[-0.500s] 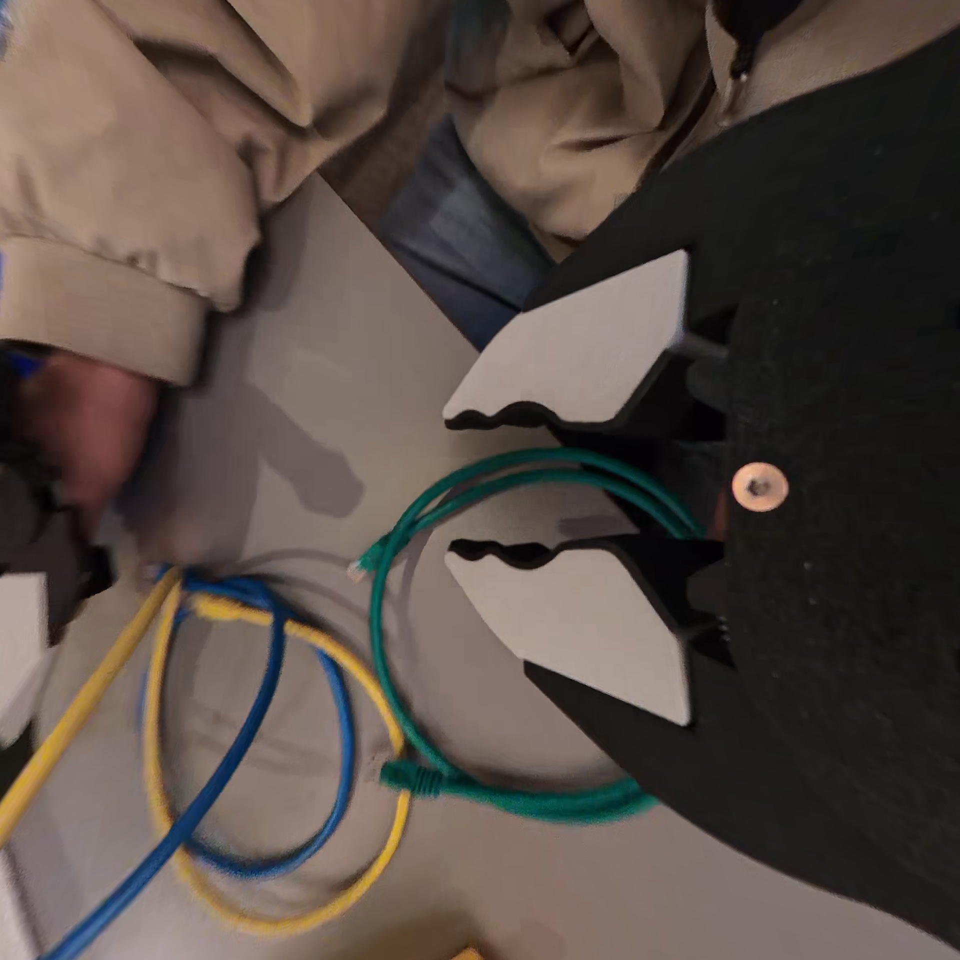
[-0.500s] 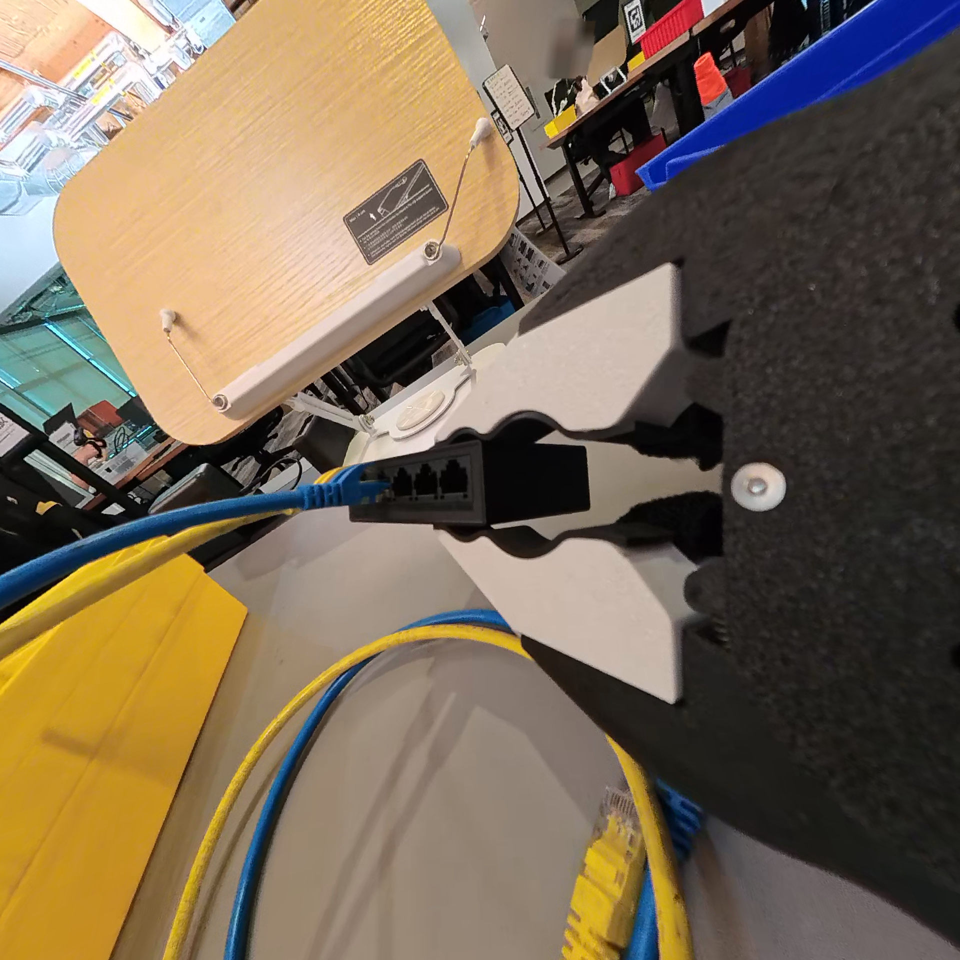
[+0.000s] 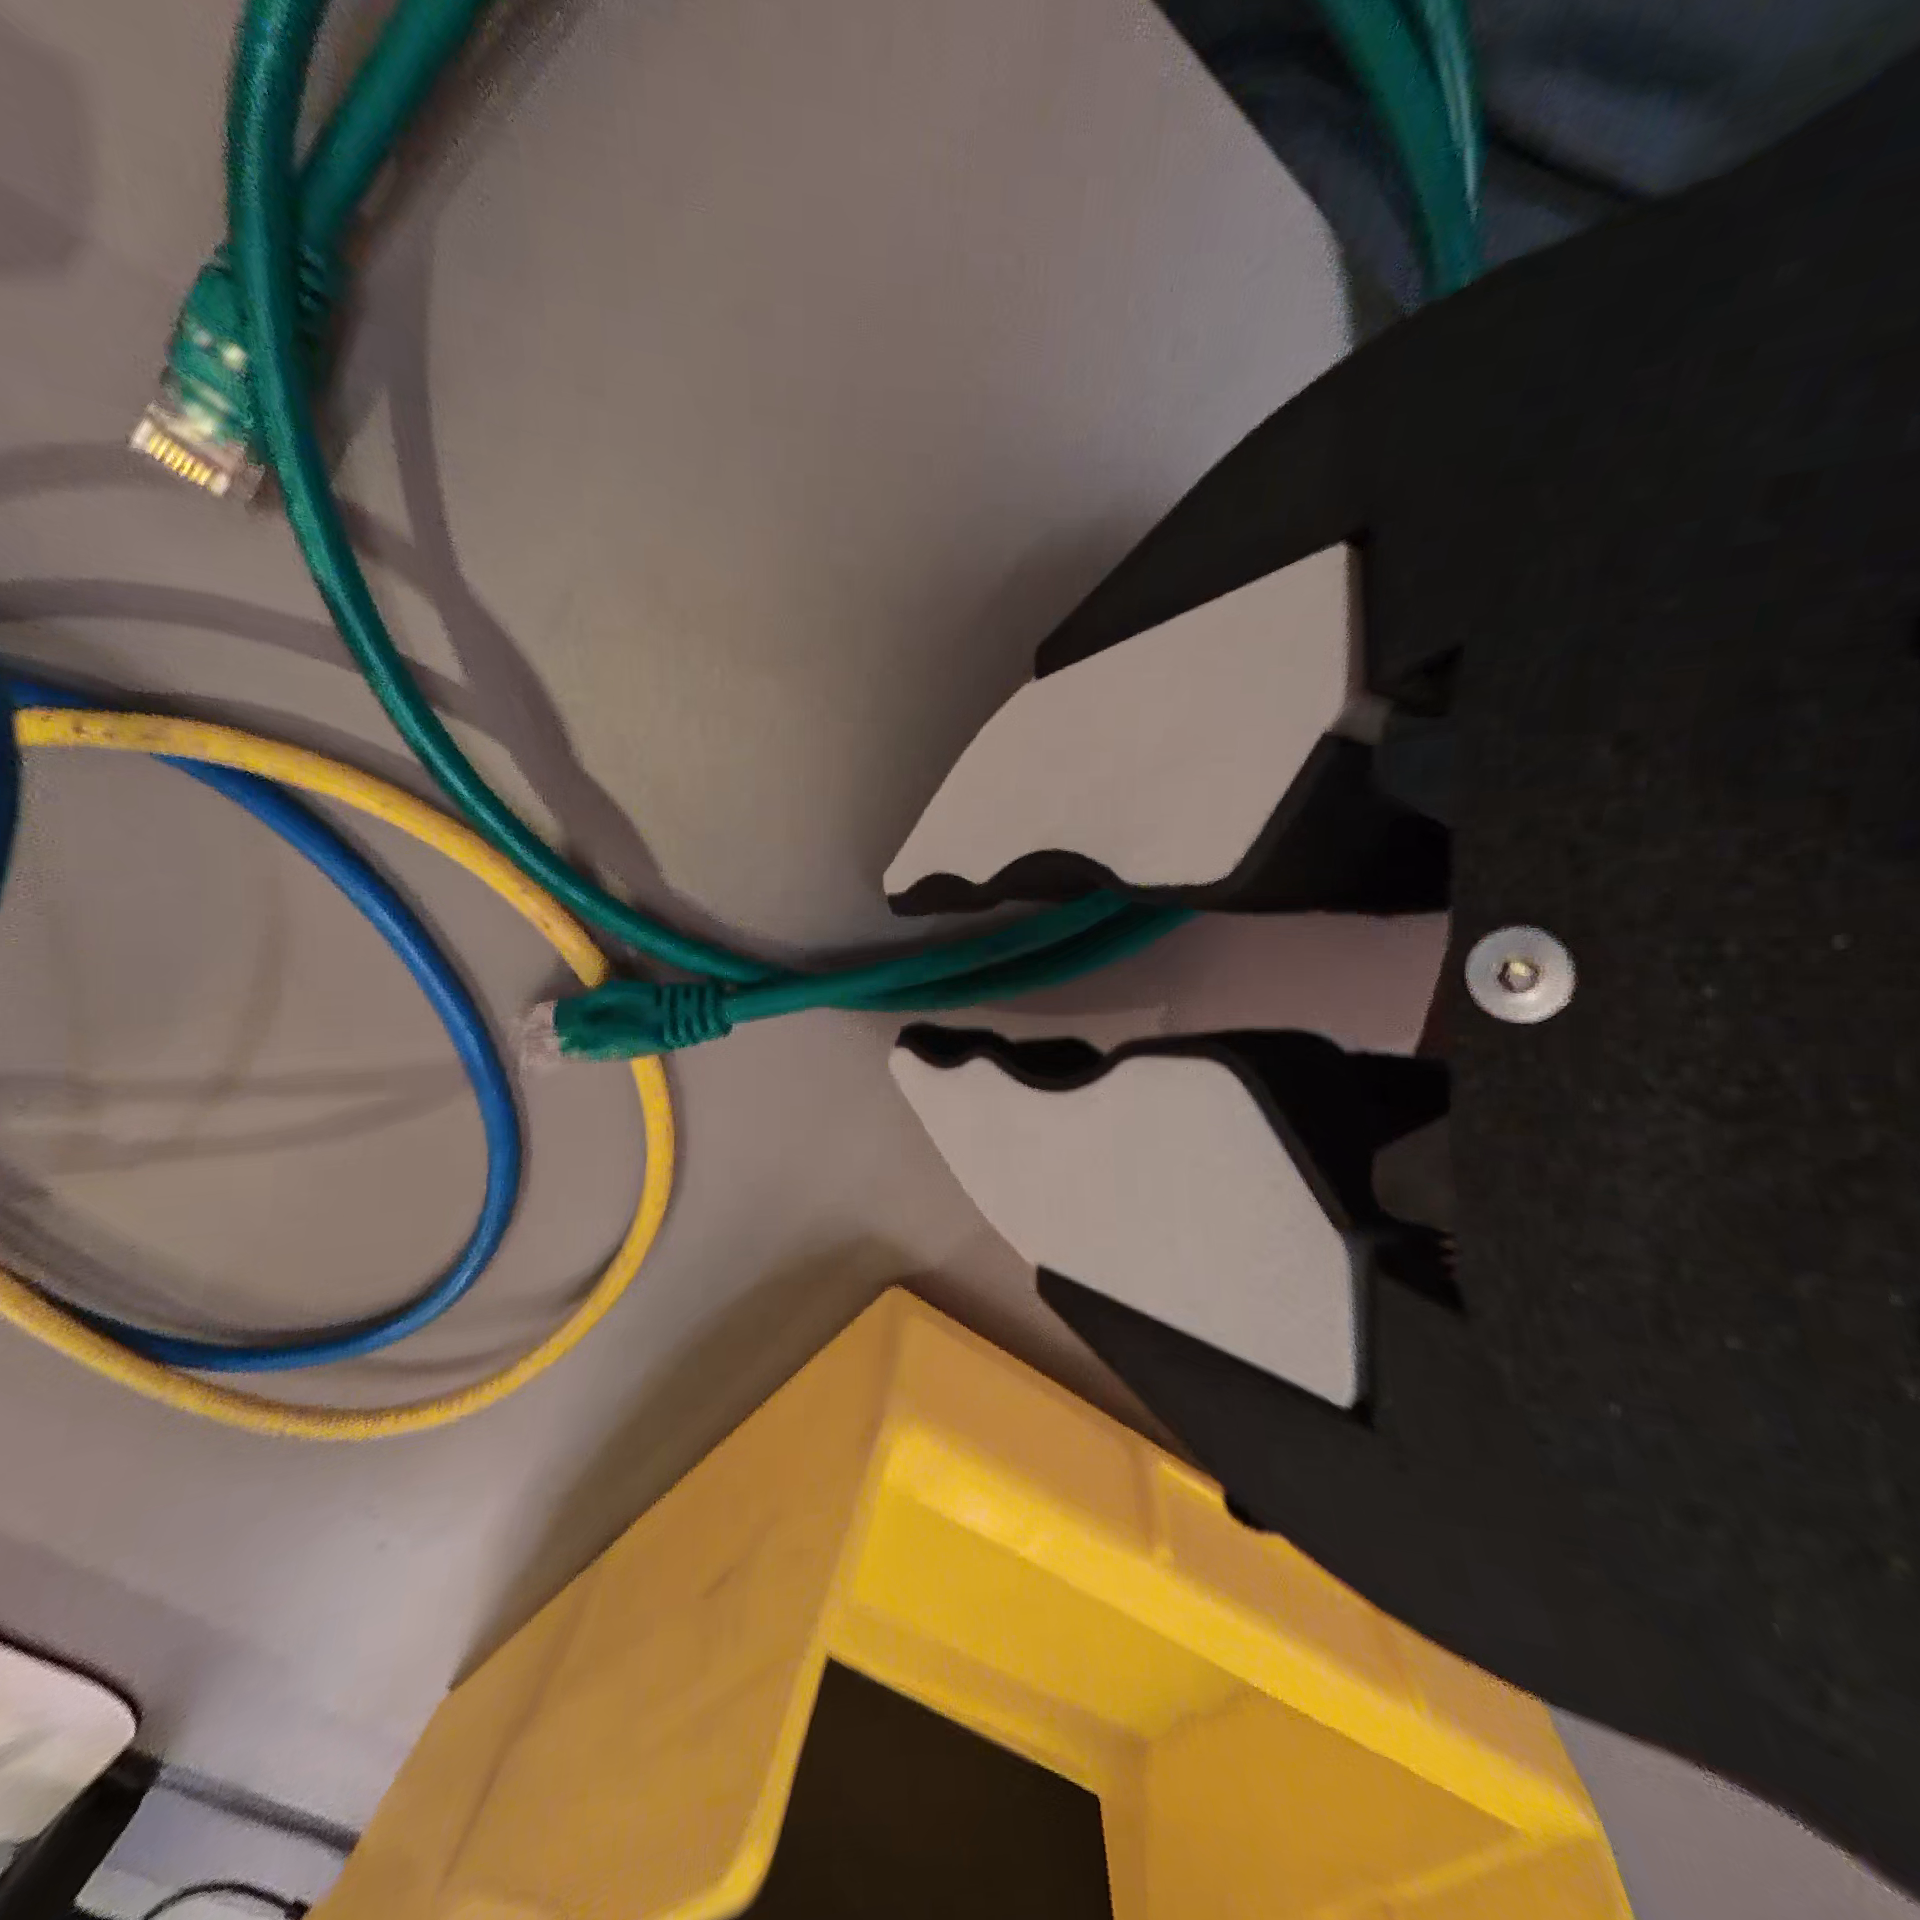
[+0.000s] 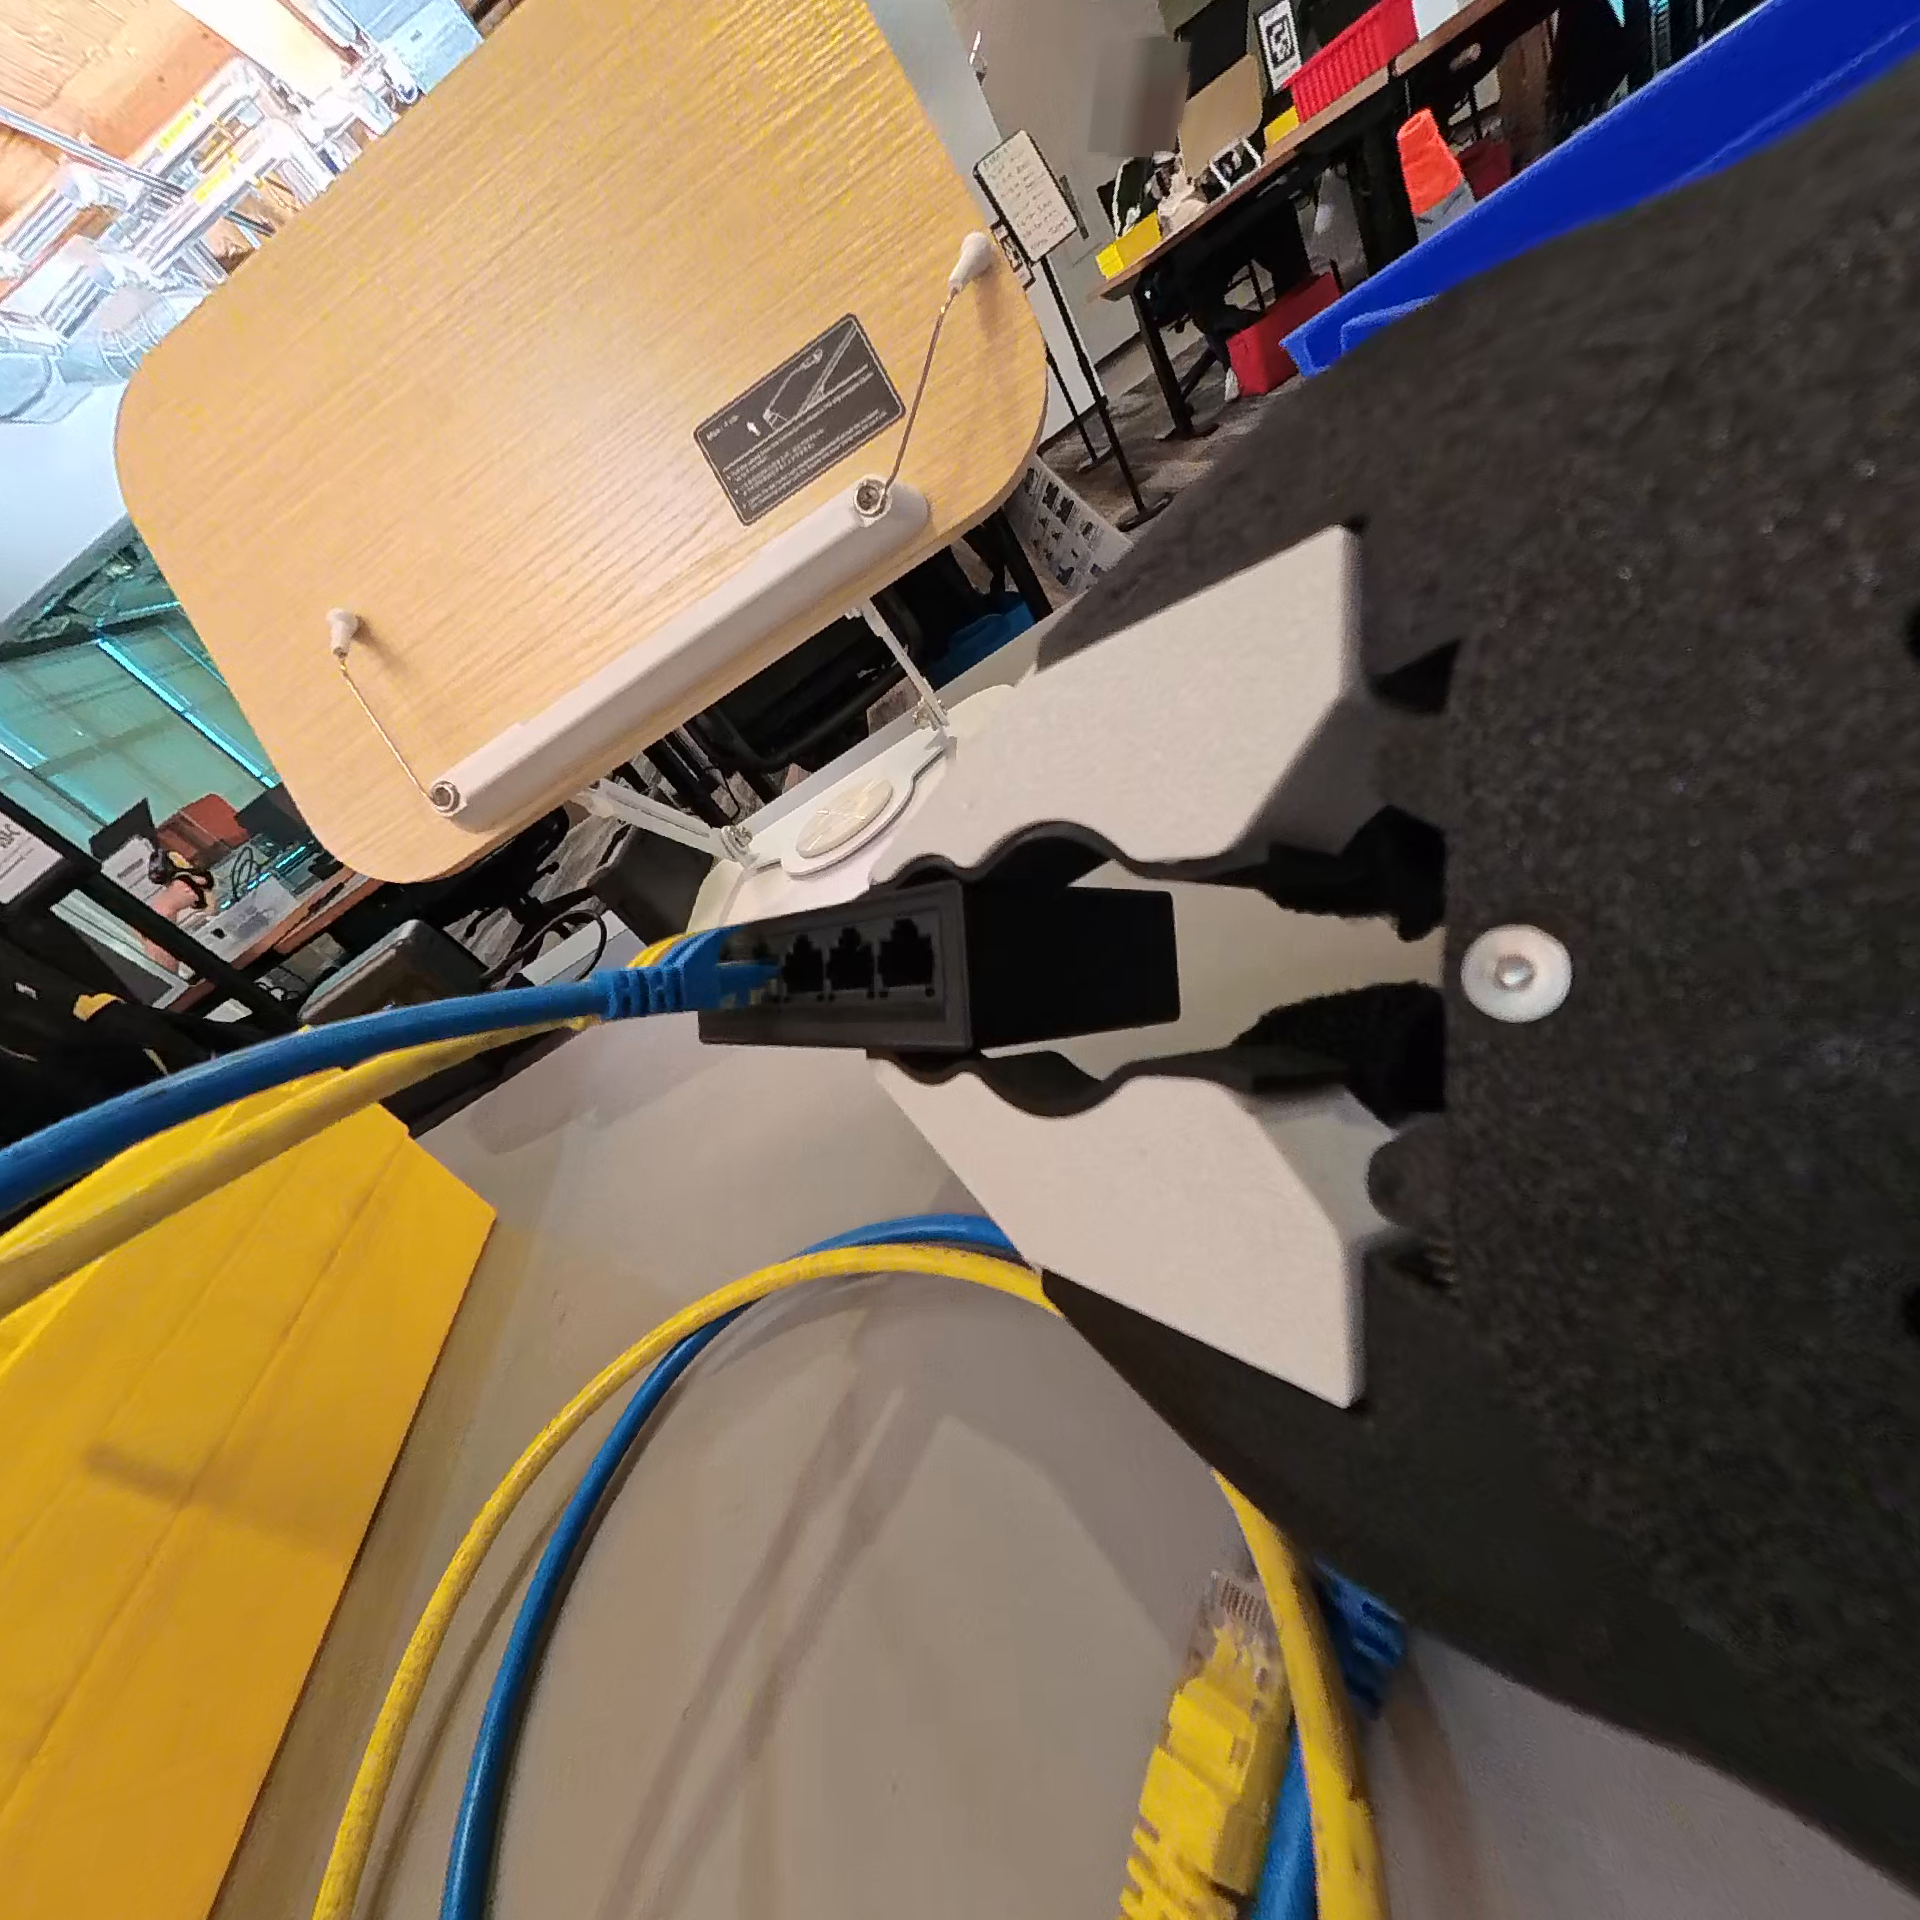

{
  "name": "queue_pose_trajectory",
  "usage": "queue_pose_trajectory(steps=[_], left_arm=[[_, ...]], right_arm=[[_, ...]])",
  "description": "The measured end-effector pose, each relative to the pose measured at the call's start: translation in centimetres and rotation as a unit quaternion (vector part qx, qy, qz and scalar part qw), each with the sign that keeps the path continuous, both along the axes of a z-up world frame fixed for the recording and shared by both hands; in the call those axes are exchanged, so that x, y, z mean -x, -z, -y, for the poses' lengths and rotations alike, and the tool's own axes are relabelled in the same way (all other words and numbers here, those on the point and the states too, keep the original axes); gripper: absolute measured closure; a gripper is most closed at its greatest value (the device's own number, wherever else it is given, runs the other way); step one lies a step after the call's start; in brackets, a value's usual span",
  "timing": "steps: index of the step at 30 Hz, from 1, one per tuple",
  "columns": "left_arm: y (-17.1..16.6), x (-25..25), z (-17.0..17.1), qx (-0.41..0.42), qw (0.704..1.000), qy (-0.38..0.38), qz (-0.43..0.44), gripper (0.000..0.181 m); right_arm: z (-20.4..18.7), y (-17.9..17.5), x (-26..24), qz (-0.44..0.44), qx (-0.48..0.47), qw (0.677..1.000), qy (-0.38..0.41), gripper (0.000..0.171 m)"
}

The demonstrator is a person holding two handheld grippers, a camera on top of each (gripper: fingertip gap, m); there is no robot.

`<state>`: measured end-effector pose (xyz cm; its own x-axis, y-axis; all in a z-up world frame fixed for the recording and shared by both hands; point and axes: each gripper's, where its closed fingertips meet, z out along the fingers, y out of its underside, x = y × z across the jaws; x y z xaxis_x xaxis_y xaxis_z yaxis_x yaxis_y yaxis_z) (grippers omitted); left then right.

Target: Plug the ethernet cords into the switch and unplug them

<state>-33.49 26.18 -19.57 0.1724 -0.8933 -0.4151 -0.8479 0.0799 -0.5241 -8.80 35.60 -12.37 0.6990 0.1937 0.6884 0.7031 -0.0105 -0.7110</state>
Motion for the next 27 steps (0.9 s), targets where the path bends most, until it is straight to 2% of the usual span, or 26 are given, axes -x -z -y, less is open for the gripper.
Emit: queue_pose_trajectory(steps=[1,3,5,11,14,16,19,23,27], left_arm=[[0.2,-0.1,0.2,-0.003,1.000,0.011,-0.003,0.173],[0.1,0.1,-0.1,-0.026,1.000,0.014,-0.008,0.181],[0.0,0.5,-0.5,-0.021,1.000,0.002,-0.012,0.181],[-2.0,0.7,-0.3,0.046,0.998,-0.006,0.053,0.181],[-1.4,0.5,0.3,0.061,0.997,-0.010,0.053,0.181],[-0.7,0.2,0.1,0.061,0.996,-0.025,0.055,0.153],[0.3,-0.1,-0.3,0.068,0.996,-0.035,0.051,0.149],[0.4,0.0,-1.0,0.030,0.998,-0.033,0.038,0.173],[-0.1,0.1,-1.0,0.021,0.999,-0.028,0.032,0.176]], right_arm=[[0.0,0.0,0.1,0.001,0.001,1.000,-0.001,0.144],[0.0,0.1,0.2,0.004,0.002,1.000,-0.002,0.143],[0.0,0.2,0.3,0.007,0.003,1.000,-0.004,0.144],[0.0,0.3,0.4,0.009,0.004,1.000,-0.005,0.144],[0.0,0.4,0.4,0.009,0.007,1.000,-0.006,0.145],[0.0,0.4,0.5,0.009,0.007,1.000,-0.007,0.145],[0.0,0.5,0.5,0.010,0.009,1.000,-0.007,0.145],[0.0,0.5,0.5,0.010,0.010,1.000,-0.006,0.144],[-0.1,0.6,0.5,0.013,0.011,1.000,-0.007,0.145]])
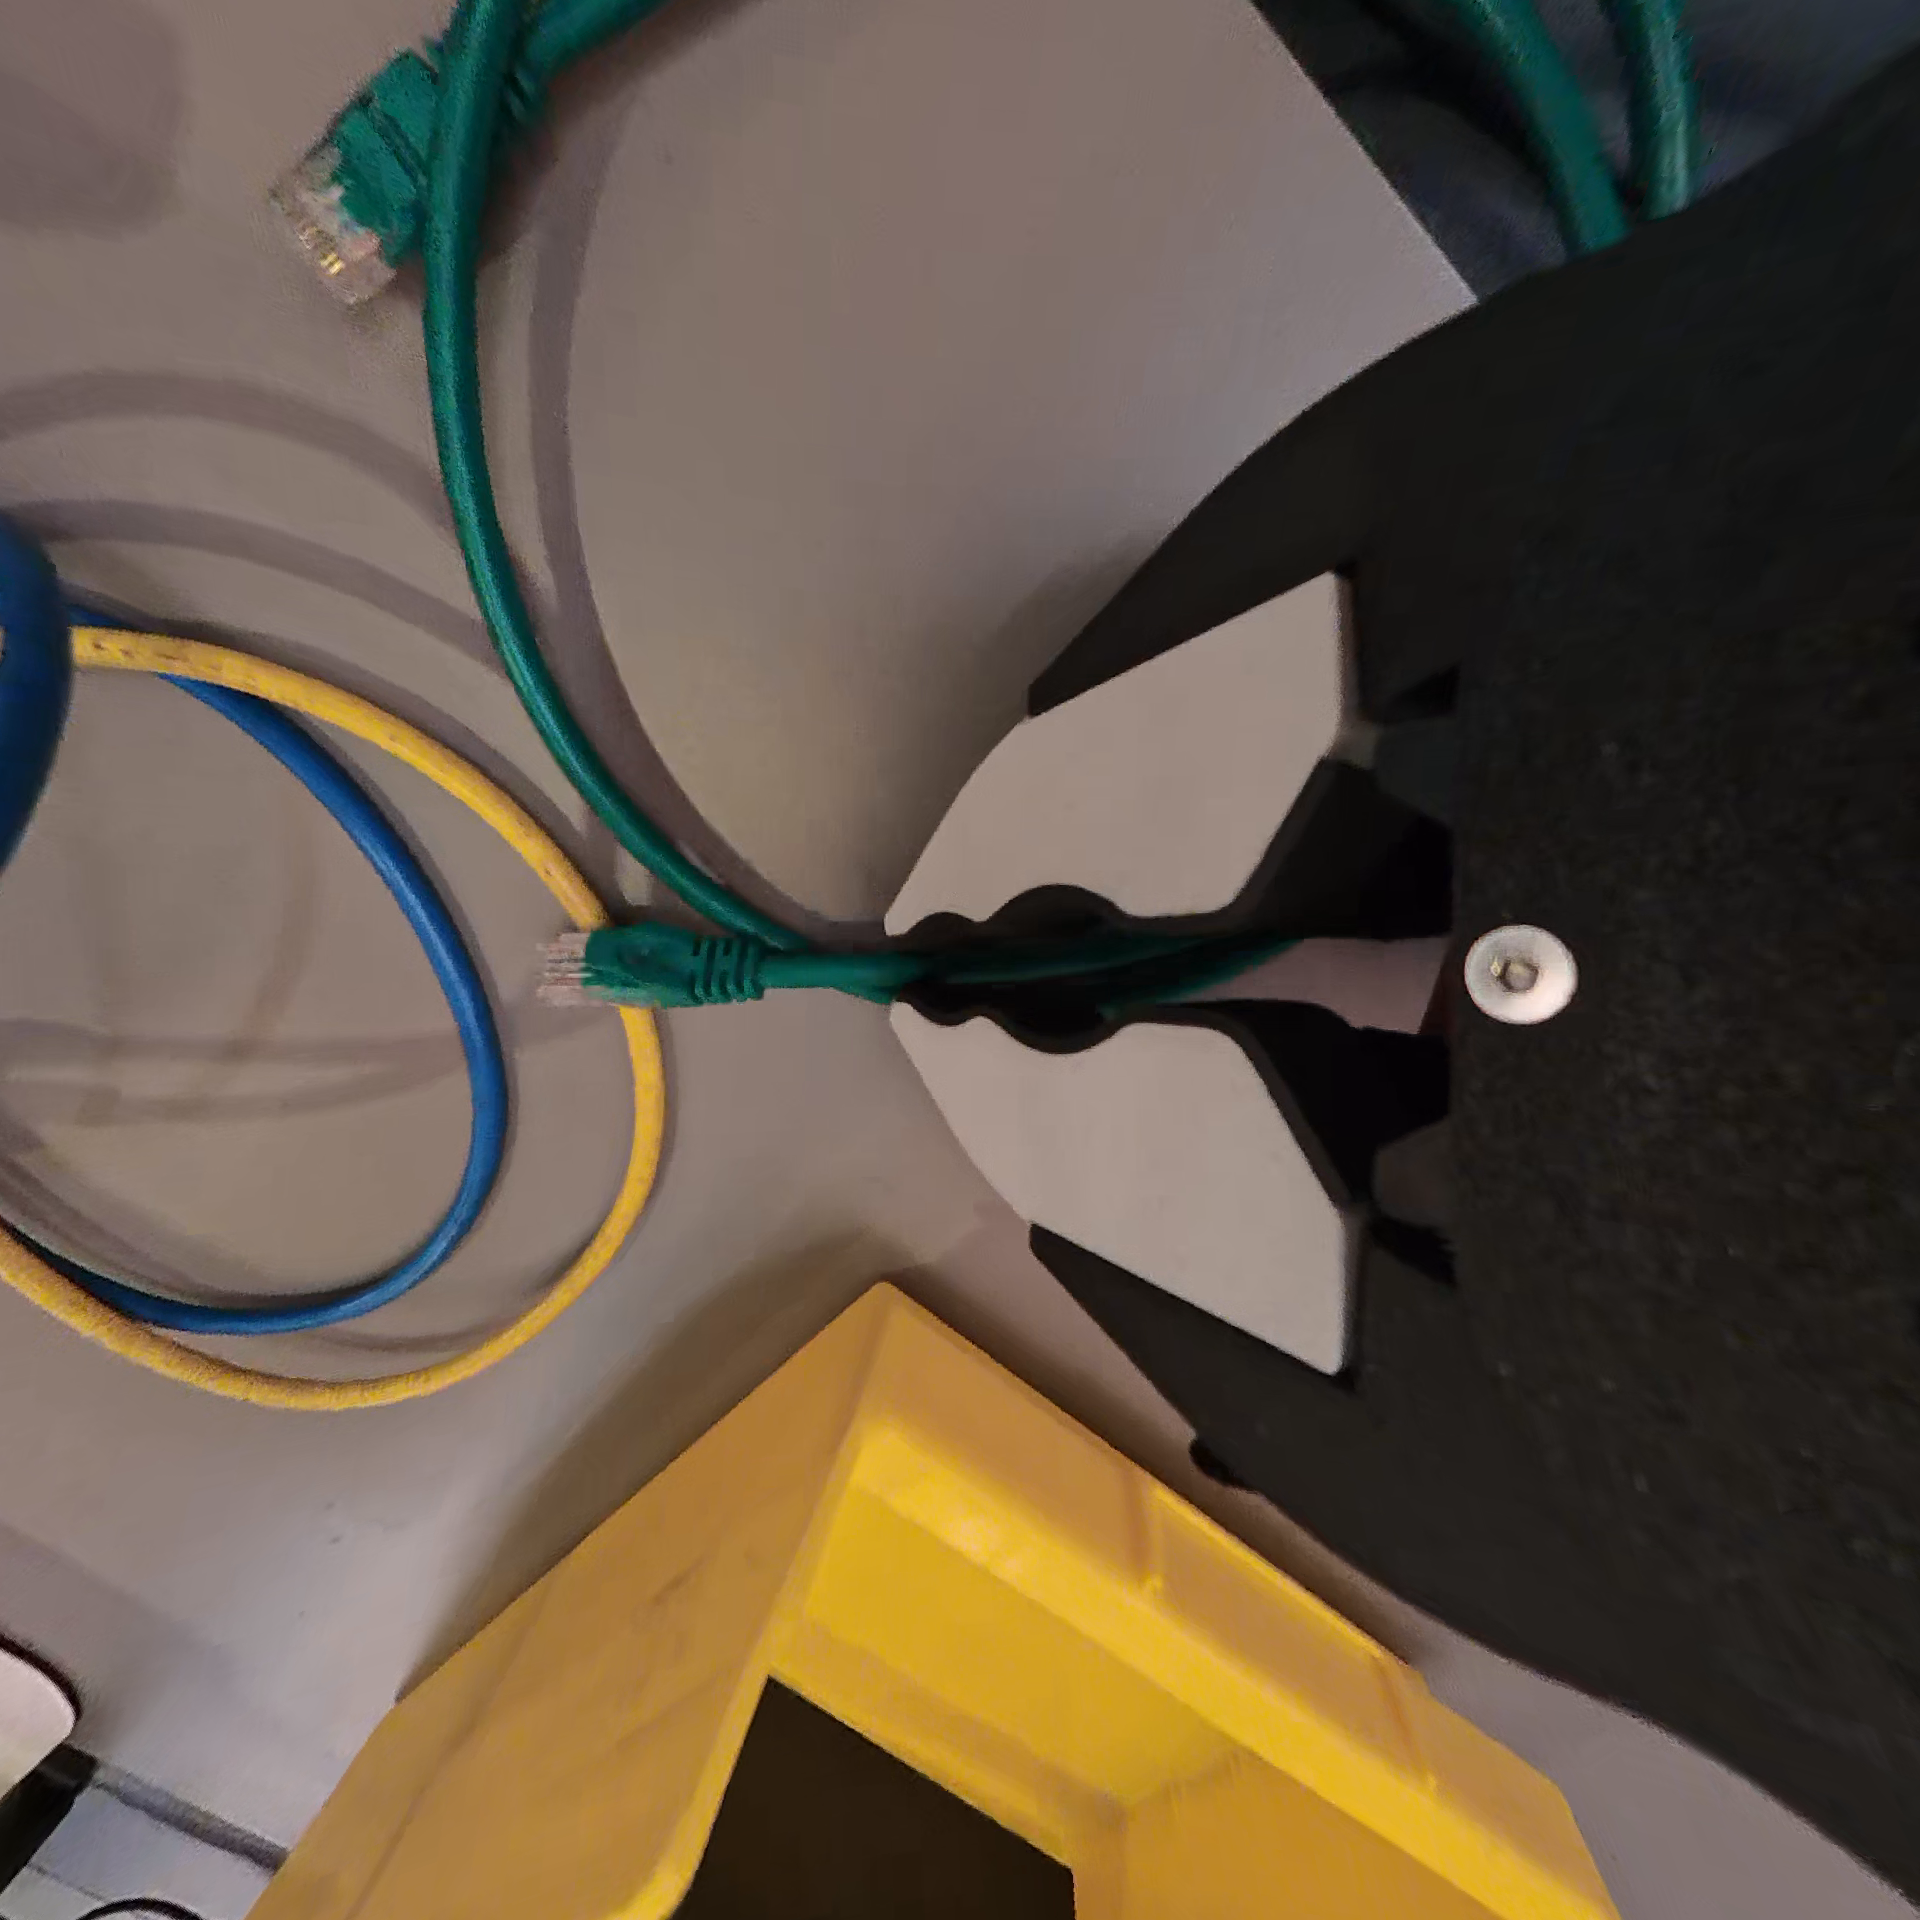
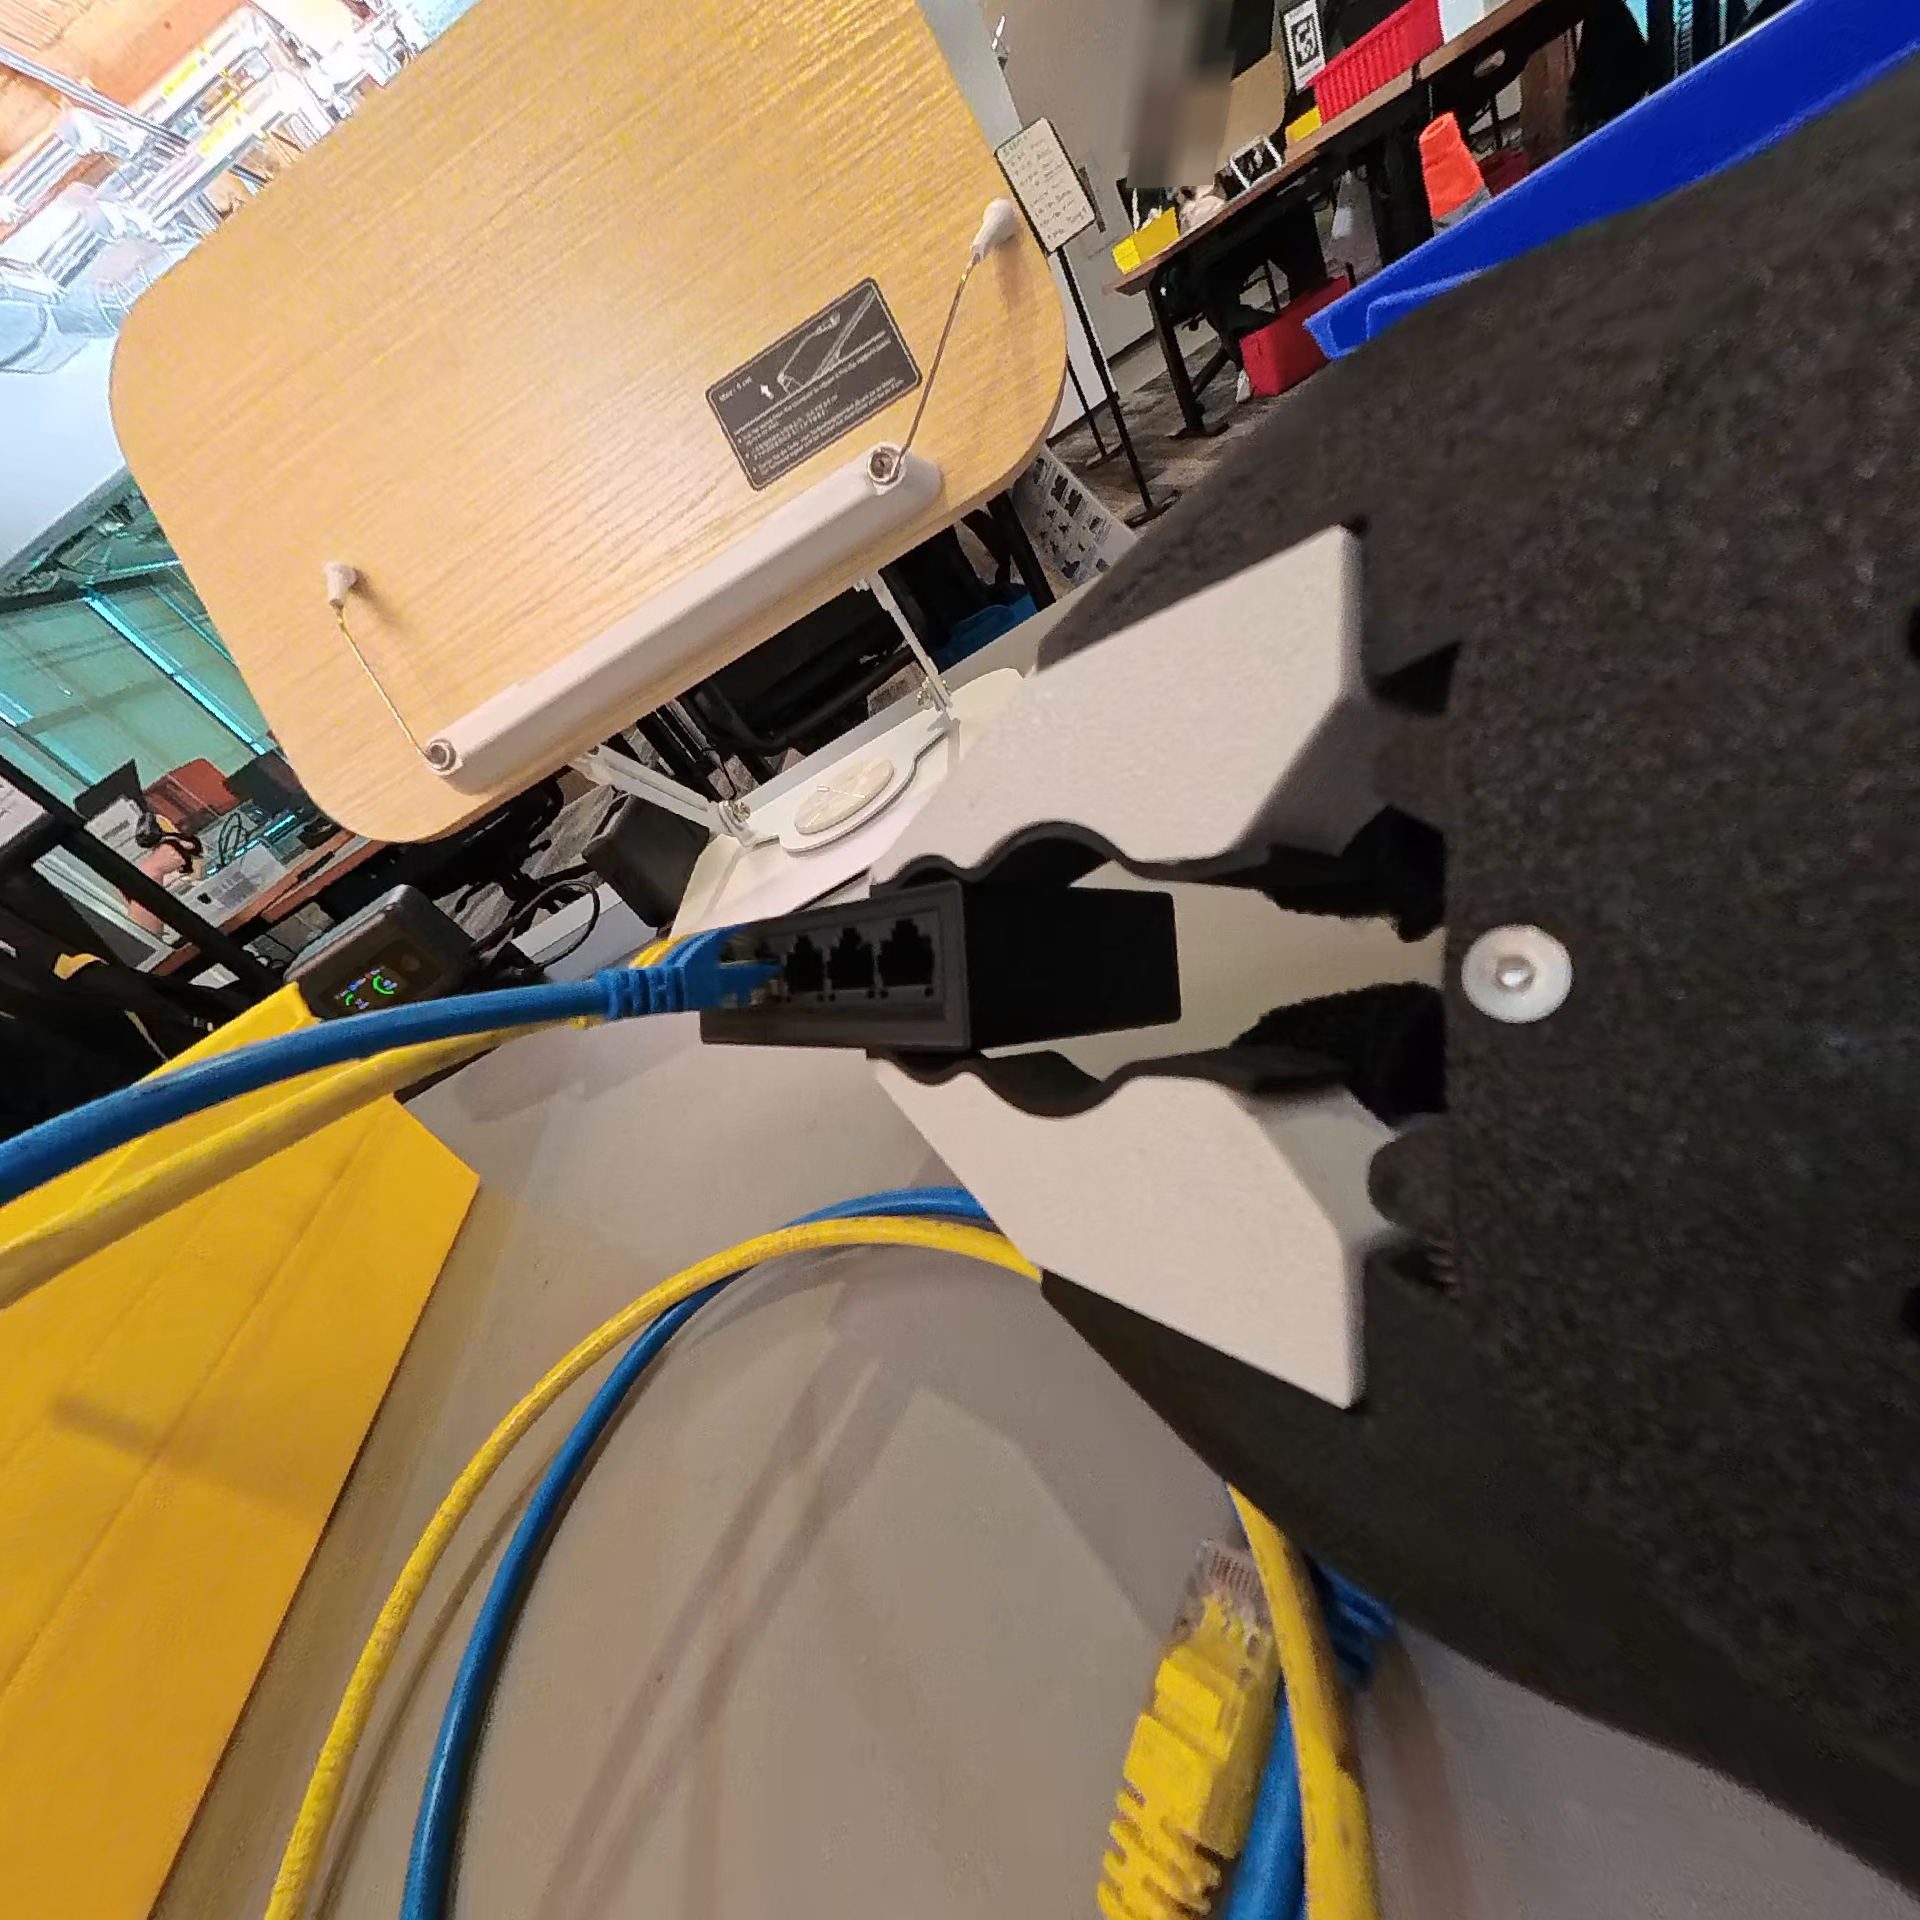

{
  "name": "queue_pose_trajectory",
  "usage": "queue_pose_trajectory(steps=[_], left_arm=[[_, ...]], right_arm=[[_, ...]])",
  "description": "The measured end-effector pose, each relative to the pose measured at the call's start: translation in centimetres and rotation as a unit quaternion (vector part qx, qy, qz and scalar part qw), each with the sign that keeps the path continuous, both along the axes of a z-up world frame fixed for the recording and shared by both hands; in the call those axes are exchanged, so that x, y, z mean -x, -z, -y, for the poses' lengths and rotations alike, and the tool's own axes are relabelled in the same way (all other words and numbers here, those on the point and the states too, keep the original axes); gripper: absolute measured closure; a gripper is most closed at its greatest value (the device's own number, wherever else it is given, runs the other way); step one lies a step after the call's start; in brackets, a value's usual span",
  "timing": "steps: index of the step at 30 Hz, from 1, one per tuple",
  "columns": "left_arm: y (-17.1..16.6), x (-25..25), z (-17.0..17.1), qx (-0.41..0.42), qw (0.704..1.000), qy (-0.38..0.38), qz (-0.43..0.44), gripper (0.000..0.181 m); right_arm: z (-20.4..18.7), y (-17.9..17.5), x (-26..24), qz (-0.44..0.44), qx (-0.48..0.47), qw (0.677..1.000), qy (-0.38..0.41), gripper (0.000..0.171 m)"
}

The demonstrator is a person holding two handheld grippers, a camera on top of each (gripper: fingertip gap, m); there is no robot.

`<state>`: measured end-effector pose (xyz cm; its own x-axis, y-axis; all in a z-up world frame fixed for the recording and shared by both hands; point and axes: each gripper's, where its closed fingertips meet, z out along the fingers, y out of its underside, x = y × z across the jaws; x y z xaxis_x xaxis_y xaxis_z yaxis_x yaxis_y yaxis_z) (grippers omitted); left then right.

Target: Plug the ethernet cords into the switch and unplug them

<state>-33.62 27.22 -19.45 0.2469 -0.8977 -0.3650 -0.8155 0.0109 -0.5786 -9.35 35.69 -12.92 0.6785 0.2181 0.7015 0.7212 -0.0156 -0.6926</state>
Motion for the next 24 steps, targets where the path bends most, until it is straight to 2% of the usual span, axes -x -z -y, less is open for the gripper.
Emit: queue_pose_trajectory(steps=[5,9,13,15,19,22,24], left_arm=[[-3.0,0.3,0.0,0.048,0.999,0.002,0.019,0.176],[-9.3,-0.7,-0.2,0.094,0.994,0.031,0.043,0.176],[-15.3,-4.6,0.8,0.140,0.986,0.086,0.036,0.177],[-15.5,-7.2,1.1,0.169,0.981,0.095,0.004,0.177],[-12.2,-11.5,0.4,0.230,0.967,0.087,-0.072,0.177],[-11.1,-13.6,-0.3,0.282,0.954,0.065,-0.074,0.176],[-10.7,-13.9,-0.9,0.289,0.953,0.049,-0.078,0.176]], right_arm=[[0.2,-0.4,0.4,0.033,-0.020,0.999,-0.003,0.144],[0.3,-0.7,0.8,0.060,-0.033,0.998,-0.006,0.145],[0.4,-1.0,1.3,0.088,-0.050,0.995,-0.009,0.145],[0.6,-1.4,1.5,0.106,-0.065,0.992,-0.011,0.145],[1.1,-2.3,2.3,0.139,-0.101,0.985,-0.018,0.145],[1.6,-2.7,3.0,0.163,-0.120,0.979,-0.027,0.145],[1.8,-2.8,3.4,0.173,-0.127,0.976,-0.031,0.145]])
